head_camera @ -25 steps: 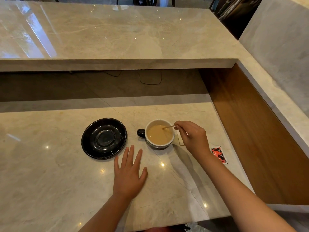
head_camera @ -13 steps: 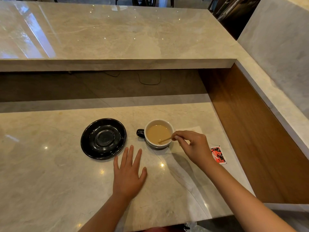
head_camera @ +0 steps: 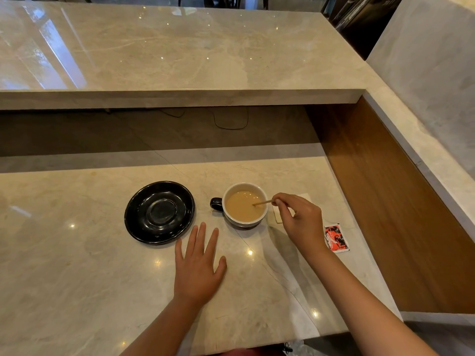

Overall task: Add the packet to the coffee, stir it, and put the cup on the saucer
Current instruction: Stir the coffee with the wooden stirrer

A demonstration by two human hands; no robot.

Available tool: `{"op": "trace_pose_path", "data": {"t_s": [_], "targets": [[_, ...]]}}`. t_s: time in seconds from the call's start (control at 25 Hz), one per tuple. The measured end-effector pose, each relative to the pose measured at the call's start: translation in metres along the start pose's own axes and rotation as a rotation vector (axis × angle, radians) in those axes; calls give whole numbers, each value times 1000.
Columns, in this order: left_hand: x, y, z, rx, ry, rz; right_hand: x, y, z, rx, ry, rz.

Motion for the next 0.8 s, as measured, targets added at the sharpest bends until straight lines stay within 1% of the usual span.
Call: {"op": "trace_pose_path", "data": {"t_s": [0.16, 0.36, 0.56, 0.72, 0.8], "targets": [[-1, 0, 0, 1, -6, 4, -2, -3, -15, -102, 161, 125], [0, 0, 0, 6, -5, -2, -9, -10, -31, -168, 303, 268], [0, 0, 0, 6, -4, -2, -16, -16, -47, -222, 399, 363], [0, 0, 0, 5, -5, -1, -31, -20, -57, -282, 483, 370], [0, 0, 0, 6, -8, 2, -39, -25, -61, -283, 400, 305]]}}
Point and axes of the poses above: each hand's wrist, its own y-axis towards the middle knuckle, its own z-axis out of the palm, x = y × z, the point moved 2 cm from there along y, towards the middle knuckle, and after that the axes turned 13 degrees about x, right-handed, at the moved point
